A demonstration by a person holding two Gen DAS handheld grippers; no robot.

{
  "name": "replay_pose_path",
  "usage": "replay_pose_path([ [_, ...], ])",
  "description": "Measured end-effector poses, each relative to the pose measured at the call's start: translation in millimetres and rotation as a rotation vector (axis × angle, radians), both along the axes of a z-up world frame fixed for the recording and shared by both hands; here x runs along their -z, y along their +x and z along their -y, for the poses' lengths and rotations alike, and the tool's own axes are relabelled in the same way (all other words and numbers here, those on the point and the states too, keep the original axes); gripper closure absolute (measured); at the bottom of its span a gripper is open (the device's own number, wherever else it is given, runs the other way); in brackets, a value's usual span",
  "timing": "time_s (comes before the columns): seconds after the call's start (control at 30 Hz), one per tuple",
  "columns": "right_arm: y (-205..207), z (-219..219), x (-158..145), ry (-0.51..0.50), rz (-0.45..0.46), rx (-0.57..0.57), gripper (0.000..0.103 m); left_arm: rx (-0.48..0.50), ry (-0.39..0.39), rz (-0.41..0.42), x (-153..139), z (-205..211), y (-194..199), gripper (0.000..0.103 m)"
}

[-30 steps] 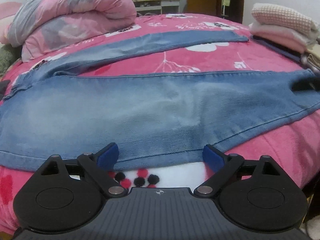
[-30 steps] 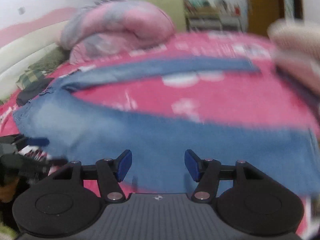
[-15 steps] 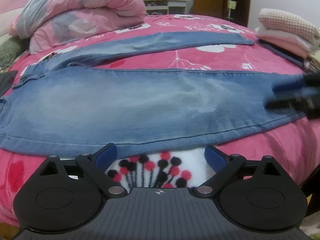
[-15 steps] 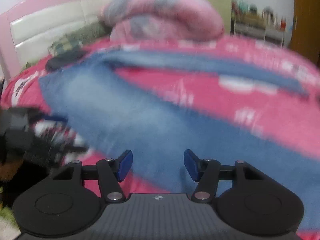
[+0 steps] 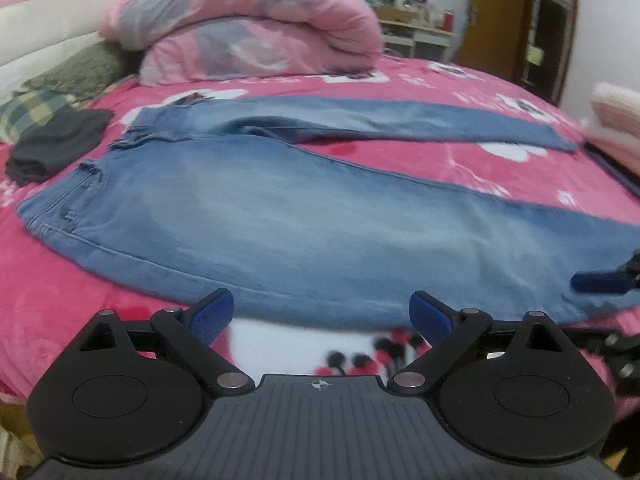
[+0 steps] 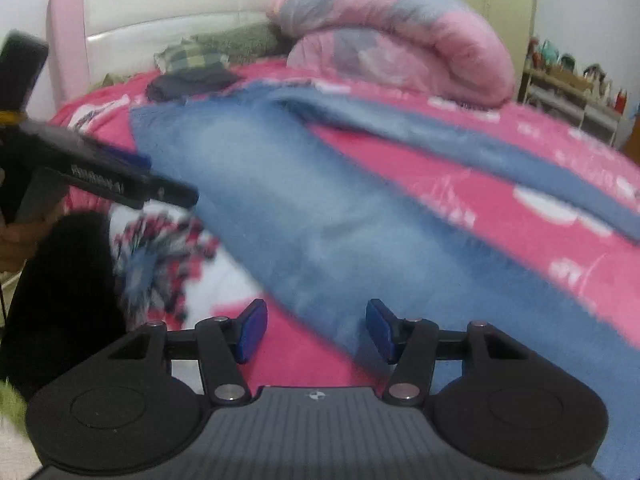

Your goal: Fold clothes

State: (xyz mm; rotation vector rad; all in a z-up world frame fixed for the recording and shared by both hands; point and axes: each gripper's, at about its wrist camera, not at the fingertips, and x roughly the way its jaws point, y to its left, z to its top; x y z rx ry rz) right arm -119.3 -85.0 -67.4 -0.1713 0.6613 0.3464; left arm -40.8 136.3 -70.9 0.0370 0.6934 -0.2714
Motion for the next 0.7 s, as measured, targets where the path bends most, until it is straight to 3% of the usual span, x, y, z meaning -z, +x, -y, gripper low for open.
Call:
replay_pose_path([
  [0.13, 29.4, -8.1, -8.7, 0.031, 0.072, 0.036, 0.045, -0.100, 0.011, -0.012, 2.0, -3.0, 15.3, 0.007],
  [0.2, 46.2, -18.3, 8.7, 0.034, 0.021, 0.048, 0.045, -0.151, 0.050, -0.037, 8.7, -4.1, 21.3, 0.007],
  [0.27, 33.9, -29.3, 21.9, 0.018, 0.028, 0.050, 0.044, -0.201, 0.089, -0.062, 15.3, -5.1, 27.4, 0.007],
  [0.4, 3.6, -39.5, 25.2, 0.061, 0.000, -0.057, 0.041, -0.213, 0.073, -0.063, 19.9, -12.6, 25.2, 0.004],
  [0.47, -4.9, -39.5, 18.3, 0.035, 0.032, -0.095, 0.042, -0.218, 0.078, -0.069, 18.7, -12.6, 26.0, 0.003],
  [0.63, 13.2, -19.5, 2.3, 0.060, 0.093, 0.011, 0.041, -0.250, 0.081, -0.063, 12.3, -12.4, 26.4, 0.003],
  [0.7, 22.3, -16.0, 11.3, 0.068, 0.038, 0.034, 0.041, -0.264, 0.082, -0.061, 9.6, -12.3, 26.5, 0.003],
])
